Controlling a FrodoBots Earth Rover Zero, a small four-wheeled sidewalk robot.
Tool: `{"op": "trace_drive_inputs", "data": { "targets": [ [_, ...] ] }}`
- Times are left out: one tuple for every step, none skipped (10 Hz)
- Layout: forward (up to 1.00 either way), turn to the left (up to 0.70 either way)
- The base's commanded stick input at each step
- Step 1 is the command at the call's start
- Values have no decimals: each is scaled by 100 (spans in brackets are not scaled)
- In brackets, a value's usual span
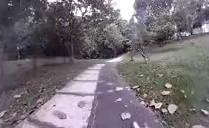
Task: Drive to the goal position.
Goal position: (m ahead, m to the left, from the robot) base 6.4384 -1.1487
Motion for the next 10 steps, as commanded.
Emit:
{"op": "trace_drive_inputs", "data": {
  "targets": [
    [70, 1],
    [70, 1],
    [70, 1],
    [70, 1],
    [70, 1],
    [70, 1],
    [70, 1],
    [70, -3],
    [70, -6],
    [70, -7]
  ]
}}
